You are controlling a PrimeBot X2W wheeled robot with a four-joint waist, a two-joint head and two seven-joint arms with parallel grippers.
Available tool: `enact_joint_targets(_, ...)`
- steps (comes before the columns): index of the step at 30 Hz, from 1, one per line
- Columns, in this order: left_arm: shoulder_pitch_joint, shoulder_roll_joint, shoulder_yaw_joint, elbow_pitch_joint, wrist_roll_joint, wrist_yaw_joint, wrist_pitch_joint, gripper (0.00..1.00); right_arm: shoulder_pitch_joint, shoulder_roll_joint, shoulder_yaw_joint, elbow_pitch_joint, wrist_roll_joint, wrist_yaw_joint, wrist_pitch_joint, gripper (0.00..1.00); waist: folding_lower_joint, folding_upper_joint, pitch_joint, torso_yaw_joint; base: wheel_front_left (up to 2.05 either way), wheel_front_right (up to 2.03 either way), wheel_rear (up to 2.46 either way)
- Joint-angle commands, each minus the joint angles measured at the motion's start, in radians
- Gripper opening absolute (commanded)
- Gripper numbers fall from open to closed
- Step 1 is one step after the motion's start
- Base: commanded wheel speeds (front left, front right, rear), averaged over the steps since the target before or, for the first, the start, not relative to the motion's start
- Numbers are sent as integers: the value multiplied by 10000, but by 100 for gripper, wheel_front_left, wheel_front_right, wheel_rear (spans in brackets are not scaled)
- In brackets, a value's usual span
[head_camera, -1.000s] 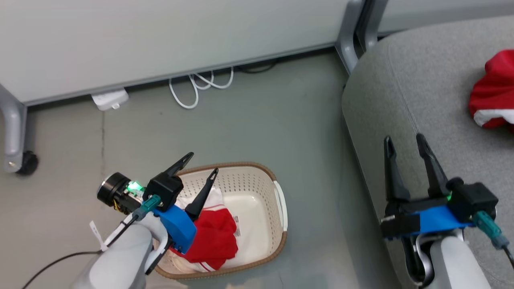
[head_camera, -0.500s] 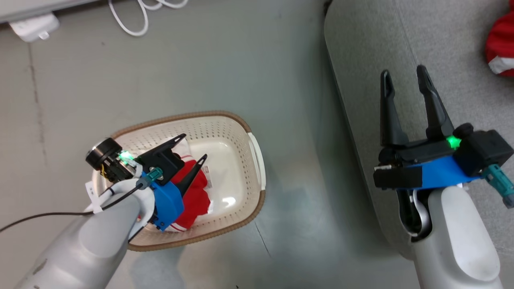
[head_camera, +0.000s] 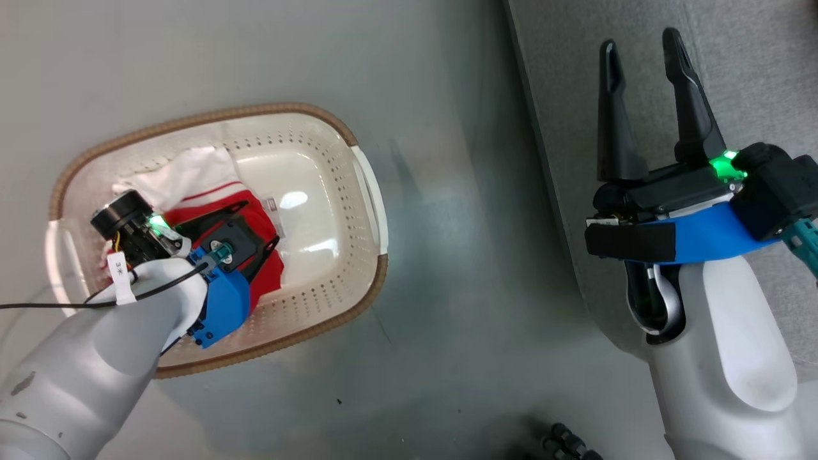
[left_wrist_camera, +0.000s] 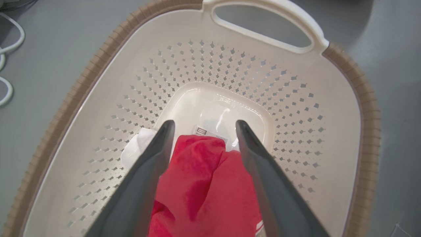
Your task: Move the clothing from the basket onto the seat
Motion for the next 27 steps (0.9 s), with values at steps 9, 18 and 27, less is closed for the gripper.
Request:
enact_joint_targets(9,-481,536,-359,290,267,5,660,100,-718,8,250,-309,107,-7,-4,100,-2,-1,1469,-469,0,0,0)
enact_joint_targets(18,-558,906,-358,305,1114,5,1696,100,-1100,8,508,-544,248,-7,-4,100,-2,-1,2212,-710,0,0,0)
enact_joint_targets(27,-917,1006,-359,513,1341,5,2563,100,-1227,8,528,-736,323,-7,-4,100,-2,-1,2717,-904,0,0,0)
